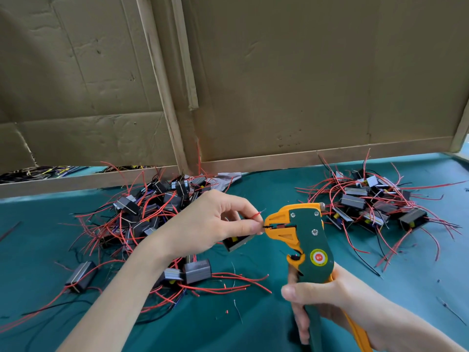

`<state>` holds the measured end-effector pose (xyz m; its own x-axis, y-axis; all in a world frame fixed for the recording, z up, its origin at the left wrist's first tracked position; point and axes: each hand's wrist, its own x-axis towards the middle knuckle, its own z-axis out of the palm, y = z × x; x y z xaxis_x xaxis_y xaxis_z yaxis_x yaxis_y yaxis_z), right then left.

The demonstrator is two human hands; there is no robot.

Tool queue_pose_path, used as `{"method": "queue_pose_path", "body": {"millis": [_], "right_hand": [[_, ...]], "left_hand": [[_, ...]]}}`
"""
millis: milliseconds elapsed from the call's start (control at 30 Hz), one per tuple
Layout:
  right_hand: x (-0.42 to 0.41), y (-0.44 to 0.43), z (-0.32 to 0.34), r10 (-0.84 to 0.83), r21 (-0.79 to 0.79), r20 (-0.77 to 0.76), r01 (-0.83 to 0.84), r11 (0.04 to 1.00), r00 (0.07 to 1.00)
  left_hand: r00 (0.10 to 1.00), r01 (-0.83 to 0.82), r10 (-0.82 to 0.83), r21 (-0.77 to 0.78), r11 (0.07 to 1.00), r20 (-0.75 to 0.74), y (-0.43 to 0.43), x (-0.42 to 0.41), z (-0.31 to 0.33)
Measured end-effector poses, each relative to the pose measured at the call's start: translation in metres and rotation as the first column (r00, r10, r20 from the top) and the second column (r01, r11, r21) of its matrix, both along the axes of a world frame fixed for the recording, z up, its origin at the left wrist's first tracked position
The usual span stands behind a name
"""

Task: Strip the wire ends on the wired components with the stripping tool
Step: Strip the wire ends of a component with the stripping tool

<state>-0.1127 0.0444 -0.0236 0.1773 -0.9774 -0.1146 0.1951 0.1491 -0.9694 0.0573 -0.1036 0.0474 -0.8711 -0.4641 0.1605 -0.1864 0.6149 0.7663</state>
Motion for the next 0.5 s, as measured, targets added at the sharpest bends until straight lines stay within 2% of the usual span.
{"method": "queue_pose_path", "body": {"millis": [133, 200, 267, 333, 400, 500], "right_hand": [[0.012, -0.002, -0.009, -0.164, -0.006, 0.007, 0.164, 0.986, 0.986], [0.012, -0.003, -0.013, -0.261, 0.015, 0.012, 0.261, 0.965, 0.965], [0.012, -0.005, -0.013, -0.256, 0.057, 0.084, 0.252, 0.966, 0.963], [0.01, -0.007, -0.008, -0.219, 0.056, 0.218, 0.211, 0.976, 0.951], [0.007, -0.01, -0.005, -0.231, 0.029, 0.277, 0.233, 0.972, 0.933], [0.001, -0.011, -0.001, -0.24, -0.021, 0.261, 0.254, 0.967, 0.935]], "left_hand": [[0.997, -0.025, 0.032, 0.105, 0.994, -0.064, 0.0, -0.004, -0.006], [0.996, -0.04, 0.055, 0.21, 0.977, -0.067, 0.002, -0.008, -0.012], [0.997, -0.005, 0.035, 0.366, 0.931, -0.076, 0.005, -0.012, -0.019], [0.992, 0.014, 0.042, 0.441, 0.897, -0.117, 0.005, -0.014, -0.023], [0.985, 0.013, 0.065, 0.448, 0.894, -0.158, 0.004, -0.014, -0.021], [0.978, -0.001, 0.081, 0.385, 0.923, -0.19, 0.002, -0.013, -0.018]]}}
